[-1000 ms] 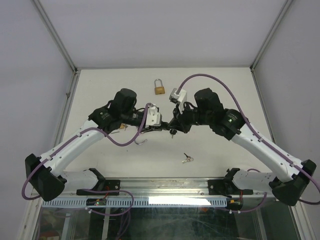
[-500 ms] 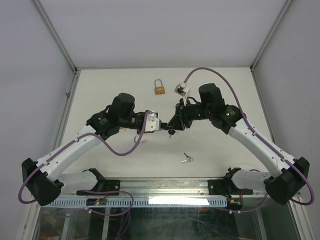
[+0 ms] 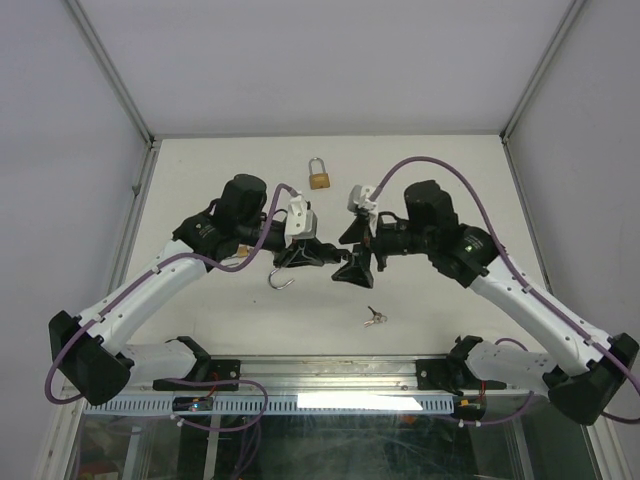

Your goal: Unlock with the key

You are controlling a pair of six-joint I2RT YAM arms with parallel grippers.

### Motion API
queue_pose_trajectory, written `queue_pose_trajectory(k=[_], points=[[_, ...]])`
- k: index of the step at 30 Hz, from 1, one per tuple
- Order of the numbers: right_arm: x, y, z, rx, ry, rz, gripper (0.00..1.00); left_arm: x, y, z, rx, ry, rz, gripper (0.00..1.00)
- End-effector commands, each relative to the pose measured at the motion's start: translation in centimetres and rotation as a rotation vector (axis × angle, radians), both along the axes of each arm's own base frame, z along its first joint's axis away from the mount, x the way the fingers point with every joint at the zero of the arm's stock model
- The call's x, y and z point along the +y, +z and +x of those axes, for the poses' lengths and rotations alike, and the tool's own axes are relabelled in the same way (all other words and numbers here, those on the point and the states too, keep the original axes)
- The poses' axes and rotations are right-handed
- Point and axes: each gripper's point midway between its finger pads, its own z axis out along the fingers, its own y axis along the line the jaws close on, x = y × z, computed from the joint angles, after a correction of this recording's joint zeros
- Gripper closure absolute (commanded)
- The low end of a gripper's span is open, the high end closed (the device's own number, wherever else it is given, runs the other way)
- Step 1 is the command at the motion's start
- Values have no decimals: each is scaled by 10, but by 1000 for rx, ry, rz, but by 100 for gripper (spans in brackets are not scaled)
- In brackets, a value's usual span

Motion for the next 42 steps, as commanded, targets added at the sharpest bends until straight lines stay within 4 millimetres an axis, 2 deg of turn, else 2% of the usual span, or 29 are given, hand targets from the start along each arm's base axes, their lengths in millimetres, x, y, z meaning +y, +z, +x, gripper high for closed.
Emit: queue_pose_trajectory(k=[1, 5, 6, 8, 9, 12, 14, 19, 20, 25, 31, 33, 34, 36, 42], points=[[24, -3, 7, -134, 49, 11, 16, -10, 49, -8, -42, -66, -127, 100], [29, -11, 13, -133, 46, -3, 30, -9, 48, -9, -40, -70, -127, 100], [31, -11, 14, -130, 49, 0, 41, -9, 48, -10, -39, -72, -127, 100], [33, -8, 15, -127, 49, 7, 55, -9, 48, -10, -38, -73, -128, 100], [34, -7, 14, -130, 51, 10, 60, -9, 48, -10, -40, -73, -128, 100], [34, -8, 16, -138, 44, 11, 63, -9, 49, -11, -42, -77, -131, 100], [35, -11, 17, -145, 40, 3, 69, -9, 49, -12, -40, -84, -134, 100], [36, -12, 18, -143, 44, -11, 97, -11, 50, -13, -37, -93, -139, 100], [35, -12, 19, -145, 41, -14, 100, -10, 50, -13, -33, -94, -139, 100], [31, -5, 19, -152, 21, -3, 100, -9, 48, -18, -26, -106, -142, 99], [32, 16, 12, -99, 39, 104, 100, -8, 47, -17, -27, -109, -151, 41], [26, 22, 15, -84, 18, 127, 100, -6, 45, -16, -28, -96, -147, 25], [23, 24, 16, -76, 11, 136, 100, -3, 44, -14, -34, -84, -146, 20], [19, 29, 16, -54, -5, 156, 100, 5, 37, -10, -43, -57, -136, 17], [19, 48, 10, -22, 9, 234, 100, 19, -1, 7, -43, 47, -52, 2]])
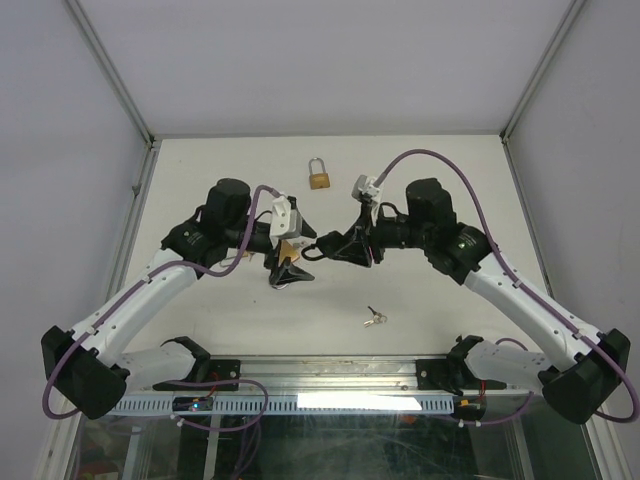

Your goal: Unlock with the key

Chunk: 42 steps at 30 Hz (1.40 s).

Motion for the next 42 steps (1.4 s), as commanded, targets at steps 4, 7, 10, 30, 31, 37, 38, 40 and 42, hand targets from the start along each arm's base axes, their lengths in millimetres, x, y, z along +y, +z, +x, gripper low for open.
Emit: queue_pose_trajectory(k=[4, 7, 10, 30, 31, 37, 38, 40, 42], points=[[12, 79, -15, -100, 87, 244, 100, 2, -16, 26, -72, 89, 44, 7], [11, 77, -12, -90, 64, 238, 100, -3, -5, 27, -95, 60, 18, 40], [10, 71, -8, -69, 29, 221, 100, -2, 3, 19, -134, 20, -8, 77], [26, 37, 58, 616, -343, 265, 100, 47, 35, 143, -1224, 605, 208, 79], [24, 34, 63, 647, -363, 266, 100, 44, 31, 144, -1226, 590, 215, 71], [-10, -2, 100, 740, -570, 217, 100, 28, -37, 125, -974, 358, 325, 13], [-21, -8, 109, 754, -615, 222, 100, 29, -49, 119, -930, 328, 340, 7], [-45, -19, 131, 758, -708, 235, 100, 30, -63, 109, -852, 295, 359, 3], [-73, -34, 158, 738, -806, 231, 100, 32, -69, 104, -784, 296, 364, 1]])
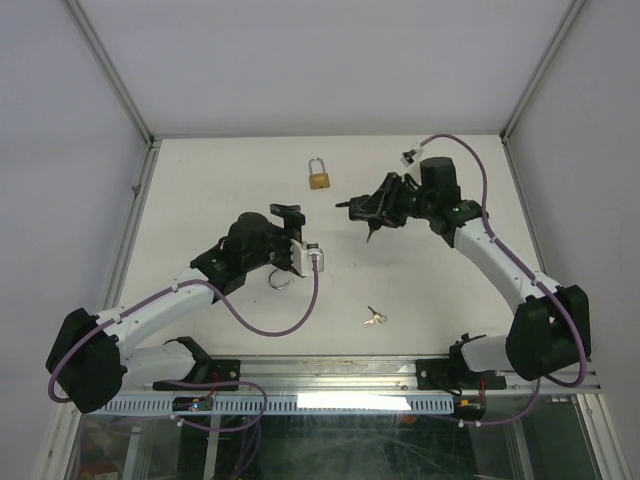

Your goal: Unlock with the key

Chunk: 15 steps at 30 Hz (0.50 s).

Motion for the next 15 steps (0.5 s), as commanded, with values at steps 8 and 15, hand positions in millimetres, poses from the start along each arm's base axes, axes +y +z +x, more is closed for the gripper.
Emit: queue_pose_trajectory(k=[8, 15], points=[[-142, -45, 152, -131, -433, -244, 100, -4, 0, -25, 200, -20, -42, 1], [-135, -91, 166, -7, -397, -161, 100, -2, 4, -24, 188, -12, -47, 1]])
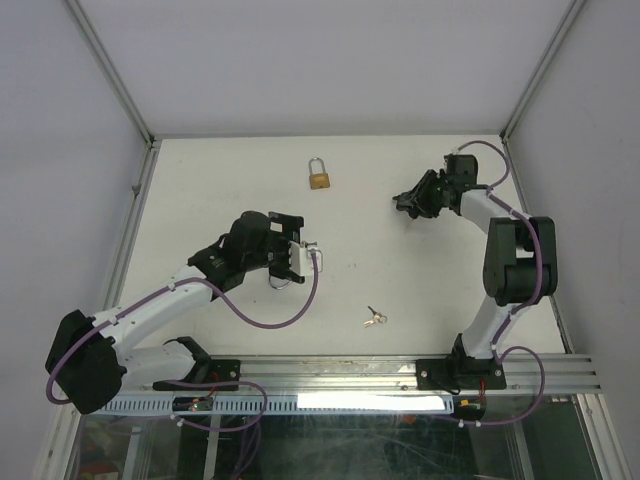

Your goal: Unlock with the key

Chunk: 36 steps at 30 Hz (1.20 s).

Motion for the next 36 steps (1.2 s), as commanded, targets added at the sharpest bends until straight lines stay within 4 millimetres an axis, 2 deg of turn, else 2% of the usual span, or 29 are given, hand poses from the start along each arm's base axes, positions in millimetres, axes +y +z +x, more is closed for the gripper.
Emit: queue_pose_trajectory(k=[1, 6, 8, 14, 17, 20, 24, 26, 27, 32, 34, 36], points=[[18, 32, 21, -145, 49, 97, 100, -8, 36, 0, -49, -10, -80, 1], [16, -4, -13, -34, 37, 143, 100, -7, 32, -3, -43, -17, -78, 1], [15, -12, -22, -8, 32, 174, 100, -8, 32, -4, -40, -25, -83, 1], [4, -25, -33, 71, 19, 186, 100, -9, 34, -6, -45, -32, -96, 1], [-4, -27, -36, 109, 6, 173, 81, -7, 35, -7, -47, -25, -100, 1], [-6, -27, -42, 136, -3, 176, 57, -7, 36, -8, -49, -26, -108, 1], [-15, -22, -51, 148, -21, 117, 38, -7, 39, -9, -54, -28, -117, 1], [-24, -16, -54, 144, -39, 77, 6, -7, 40, -9, -55, -28, -121, 1], [-29, -14, -55, 145, -47, 55, 1, -7, 41, -9, -57, -28, -125, 1], [-59, 5, -61, 130, -94, -90, 0, -6, 45, -6, -25, 20, -179, 1], [-73, 27, -58, 72, -123, -168, 0, -3, 49, -1, 46, 92, -256, 1], [-79, 52, -48, -5, -135, -234, 0, 4, 56, 10, 171, 212, -365, 1]])
